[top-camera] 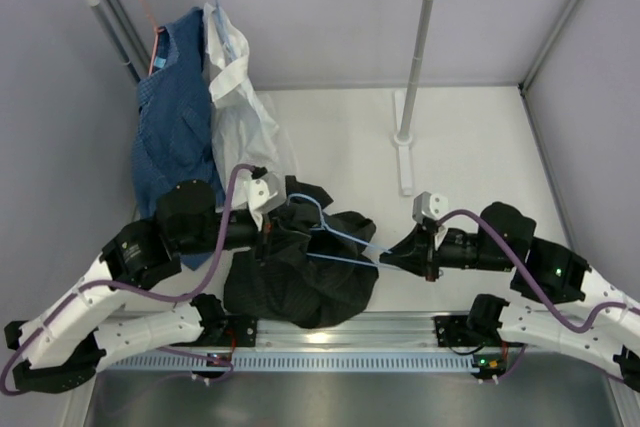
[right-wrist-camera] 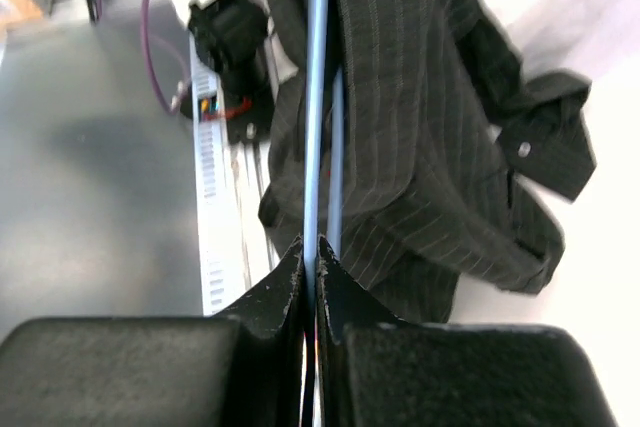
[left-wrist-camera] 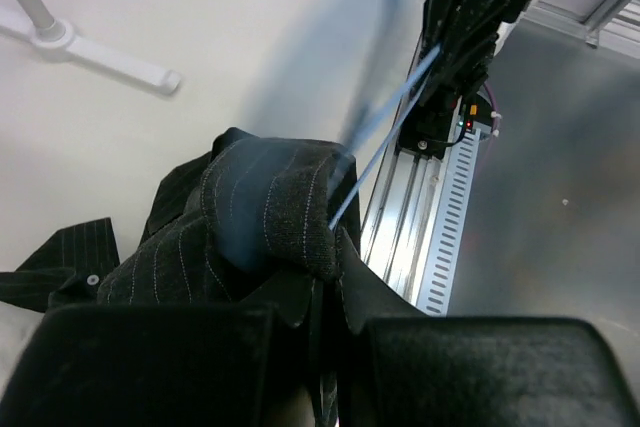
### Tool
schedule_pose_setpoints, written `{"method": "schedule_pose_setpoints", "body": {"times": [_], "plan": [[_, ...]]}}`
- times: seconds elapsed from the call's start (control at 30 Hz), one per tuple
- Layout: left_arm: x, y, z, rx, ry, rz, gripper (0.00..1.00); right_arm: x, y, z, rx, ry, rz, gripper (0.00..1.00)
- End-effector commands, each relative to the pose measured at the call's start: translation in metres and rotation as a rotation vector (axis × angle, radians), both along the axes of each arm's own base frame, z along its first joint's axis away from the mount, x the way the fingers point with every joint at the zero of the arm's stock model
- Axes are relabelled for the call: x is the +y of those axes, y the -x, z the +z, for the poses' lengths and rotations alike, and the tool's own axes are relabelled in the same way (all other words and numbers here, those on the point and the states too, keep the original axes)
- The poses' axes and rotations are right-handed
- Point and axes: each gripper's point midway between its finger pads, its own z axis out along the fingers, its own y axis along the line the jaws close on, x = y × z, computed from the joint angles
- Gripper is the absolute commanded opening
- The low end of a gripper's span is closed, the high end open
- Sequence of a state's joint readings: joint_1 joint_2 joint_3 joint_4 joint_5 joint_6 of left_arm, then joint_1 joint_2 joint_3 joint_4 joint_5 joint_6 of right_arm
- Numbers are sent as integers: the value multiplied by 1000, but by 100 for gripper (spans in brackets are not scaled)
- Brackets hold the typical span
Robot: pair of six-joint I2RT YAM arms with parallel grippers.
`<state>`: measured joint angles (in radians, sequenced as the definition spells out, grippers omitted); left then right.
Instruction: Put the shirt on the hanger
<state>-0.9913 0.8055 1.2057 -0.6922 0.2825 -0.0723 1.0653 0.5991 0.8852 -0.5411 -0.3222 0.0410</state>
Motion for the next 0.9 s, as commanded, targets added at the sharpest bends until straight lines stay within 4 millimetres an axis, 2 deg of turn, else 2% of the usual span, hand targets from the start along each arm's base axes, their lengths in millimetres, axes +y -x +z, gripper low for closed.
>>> {"method": "schedule_pose_setpoints", "body": {"times": [0.0,0.13,0.2,0.27,0.3,0.43,0.53,0.57,0.6,0.67,0.7,0.73,0.83,0.87], "plan": [[-1,11,18,-56,78,-64,0,14,-3,54,-118,-206,23,0],[9,-14,17,-64,44,92,0,25,-6,63,-115,-281,27,0],[9,-23,18,-57,38,143,0,33,-8,57,-90,-283,35,0],[7,-26,18,-36,38,162,0,38,-13,62,-85,-319,16,0],[4,-27,16,-24,32,159,0,42,-12,56,-79,-315,28,0],[-9,-18,14,10,19,77,4,52,-4,60,-72,-347,100,0],[-12,-13,19,13,22,44,8,53,-10,56,-64,-351,68,0],[-11,-12,20,5,19,40,11,52,-11,61,-68,-379,56,0],[-9,-11,21,-2,20,38,25,48,-11,57,-67,-399,42,0],[-1,-12,29,-41,40,61,44,41,-13,61,-64,-458,8,0],[3,-14,32,-58,47,78,68,34,-11,65,-76,-511,-4,0],[8,-15,35,-75,54,96,98,30,-16,67,-75,-534,-45,0],[31,-23,51,-137,100,201,98,19,-18,69,-77,-582,-85,0],[42,-38,52,-158,101,305,98,16,-19,70,-63,-597,-98,0]]}}
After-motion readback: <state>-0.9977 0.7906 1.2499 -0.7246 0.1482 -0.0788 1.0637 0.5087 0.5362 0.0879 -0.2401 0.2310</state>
